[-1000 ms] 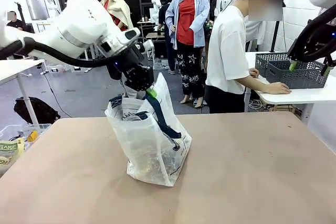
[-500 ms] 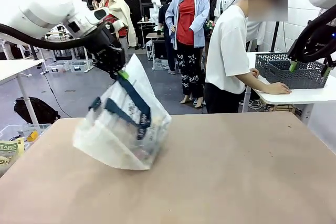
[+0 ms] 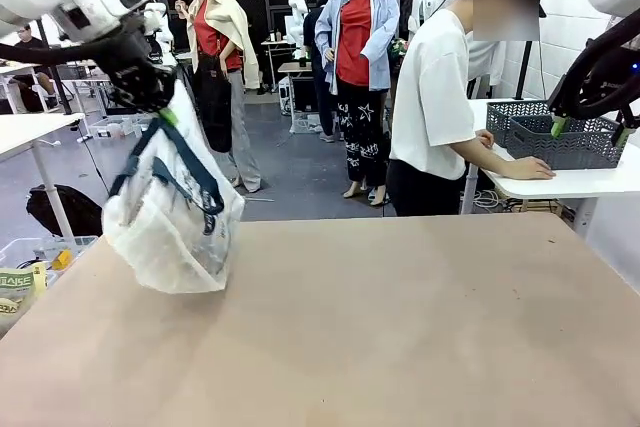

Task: Transfer purchased items from the store into the shopping bag.
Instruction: Move the Reusable shopping bag to the right side of the table.

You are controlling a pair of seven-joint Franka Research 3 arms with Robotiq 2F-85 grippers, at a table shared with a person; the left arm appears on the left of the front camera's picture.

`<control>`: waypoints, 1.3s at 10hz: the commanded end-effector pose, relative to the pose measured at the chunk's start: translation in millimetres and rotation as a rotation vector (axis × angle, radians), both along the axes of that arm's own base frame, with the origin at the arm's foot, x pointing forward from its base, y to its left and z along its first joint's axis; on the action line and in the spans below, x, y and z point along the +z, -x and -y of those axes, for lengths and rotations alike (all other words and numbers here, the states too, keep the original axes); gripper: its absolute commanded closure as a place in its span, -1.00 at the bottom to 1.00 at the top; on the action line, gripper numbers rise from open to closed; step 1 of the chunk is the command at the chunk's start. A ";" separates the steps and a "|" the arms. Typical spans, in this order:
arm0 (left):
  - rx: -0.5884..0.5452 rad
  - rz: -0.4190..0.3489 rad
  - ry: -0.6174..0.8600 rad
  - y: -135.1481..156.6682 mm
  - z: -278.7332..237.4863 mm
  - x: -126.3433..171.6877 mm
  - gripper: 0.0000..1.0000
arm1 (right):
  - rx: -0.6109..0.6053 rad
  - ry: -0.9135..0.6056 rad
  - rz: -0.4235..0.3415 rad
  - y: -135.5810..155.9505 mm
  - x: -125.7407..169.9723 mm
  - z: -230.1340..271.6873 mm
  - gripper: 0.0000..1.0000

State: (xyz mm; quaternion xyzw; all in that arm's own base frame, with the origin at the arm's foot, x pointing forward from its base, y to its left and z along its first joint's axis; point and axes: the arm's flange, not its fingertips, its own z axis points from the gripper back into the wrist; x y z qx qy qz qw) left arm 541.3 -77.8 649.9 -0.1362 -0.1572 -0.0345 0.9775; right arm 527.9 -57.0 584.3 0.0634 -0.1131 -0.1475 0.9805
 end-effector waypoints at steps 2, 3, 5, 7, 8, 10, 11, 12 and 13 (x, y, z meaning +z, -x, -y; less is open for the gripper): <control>0.125 -0.083 -0.045 -22.7 -46.4 7.3 1.00 | 0.003 0.015 -0.014 -0.5 0.3 0.7 -1.00; 0.138 -0.107 -0.073 -31.3 -58.2 -1.8 1.00 | 0.003 0.015 -0.014 -0.5 0.3 0.7 -1.00; 0.102 -0.141 -0.129 -43.7 -72.1 -19.5 1.00 | 0.003 0.015 -0.014 -0.5 0.3 0.7 -1.00; 0.139 -0.152 -0.157 -48.7 -77.6 -25.2 1.00 | 0.003 0.015 -0.014 -0.5 0.3 0.7 -1.00; 0.162 -0.141 -0.139 -48.4 -81.6 -23.3 0.63 | 0.003 0.015 -0.014 -0.5 0.3 0.7 -1.00; 0.196 -0.087 -0.078 -48.3 -86.9 -16.3 -0.13 | 0.003 0.015 -0.014 -0.5 0.3 0.7 -1.00; 0.192 -0.068 -0.071 -46.7 -84.4 -13.7 -0.51 | 0.003 0.015 -0.014 -0.5 0.3 0.7 -1.00; 0.216 -0.058 -0.062 -46.7 -81.8 -9.9 -0.89 | 0.003 0.015 -0.014 -0.5 0.3 0.7 -1.00; 0.165 -0.020 -0.030 -39.4 -69.9 -5.8 -1.00 | 0.003 0.015 -0.014 -0.5 0.3 0.7 -1.00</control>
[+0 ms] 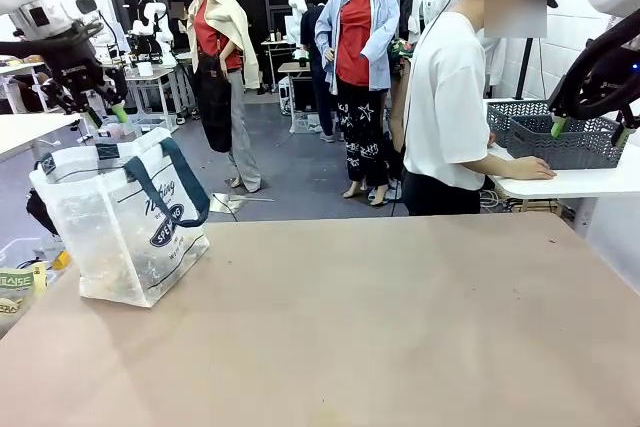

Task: Transfer purchased items from the store into the shopping bag.
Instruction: Move the Reusable shopping bag to the right side of the table.

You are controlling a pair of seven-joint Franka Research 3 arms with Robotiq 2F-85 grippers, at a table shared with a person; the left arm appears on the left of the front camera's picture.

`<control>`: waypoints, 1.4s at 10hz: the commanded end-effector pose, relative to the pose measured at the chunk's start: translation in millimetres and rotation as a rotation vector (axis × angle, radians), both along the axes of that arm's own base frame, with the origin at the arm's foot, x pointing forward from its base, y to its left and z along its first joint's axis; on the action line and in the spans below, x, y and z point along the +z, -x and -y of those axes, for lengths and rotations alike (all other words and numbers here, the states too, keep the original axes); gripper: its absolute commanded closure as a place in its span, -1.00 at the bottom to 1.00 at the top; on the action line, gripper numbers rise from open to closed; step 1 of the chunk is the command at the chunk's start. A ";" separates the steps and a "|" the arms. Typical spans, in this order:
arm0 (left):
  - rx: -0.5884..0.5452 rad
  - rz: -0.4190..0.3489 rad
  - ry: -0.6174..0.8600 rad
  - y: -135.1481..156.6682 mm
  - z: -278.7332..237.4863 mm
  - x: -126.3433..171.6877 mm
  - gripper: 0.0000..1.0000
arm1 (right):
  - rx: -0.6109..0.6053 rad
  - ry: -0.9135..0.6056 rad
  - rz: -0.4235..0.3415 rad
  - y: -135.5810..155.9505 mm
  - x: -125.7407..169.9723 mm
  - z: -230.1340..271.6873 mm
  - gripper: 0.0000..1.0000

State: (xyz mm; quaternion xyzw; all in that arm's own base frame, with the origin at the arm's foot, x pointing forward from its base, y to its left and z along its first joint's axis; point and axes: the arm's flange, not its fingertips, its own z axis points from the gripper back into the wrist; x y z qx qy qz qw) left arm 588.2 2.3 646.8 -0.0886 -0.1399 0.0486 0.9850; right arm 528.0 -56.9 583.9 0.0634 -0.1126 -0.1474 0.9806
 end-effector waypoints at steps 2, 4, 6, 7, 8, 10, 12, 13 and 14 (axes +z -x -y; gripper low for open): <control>-0.126 0.187 0.054 48.1 67.0 14.7 -1.00 | 0.003 0.015 -0.013 -0.3 0.6 0.8 -1.00; -0.259 0.231 0.123 89.7 136.0 15.0 -1.00 | 0.003 0.015 -0.013 -0.3 0.6 0.8 -1.00; -0.383 0.206 0.030 117.8 202.6 -18.4 -1.00 | 0.003 0.015 -0.013 -0.3 0.6 0.8 -1.00; -0.437 0.178 0.027 124.5 231.9 -44.4 -1.00 | 0.003 0.015 -0.013 -0.3 0.6 0.8 -1.00; -0.443 0.156 -0.021 128.5 258.0 -73.3 -1.00 | 0.003 0.015 -0.013 -0.3 0.6 0.8 -1.00; -0.553 0.078 0.006 131.9 295.2 -109.3 -1.00 | 0.003 0.015 -0.013 -0.3 0.6 0.8 -1.00; -0.512 0.076 0.002 141.7 294.0 -109.1 -1.00 | 0.003 0.015 -0.013 -0.3 0.6 0.8 -1.00; -0.512 0.076 0.002 141.7 294.0 -109.1 -1.00 | 0.003 0.015 -0.013 -0.3 0.6 0.8 -1.00; -0.512 0.076 0.002 141.7 294.0 -109.1 -1.00 | 0.003 0.015 -0.013 -0.3 0.6 0.8 -1.00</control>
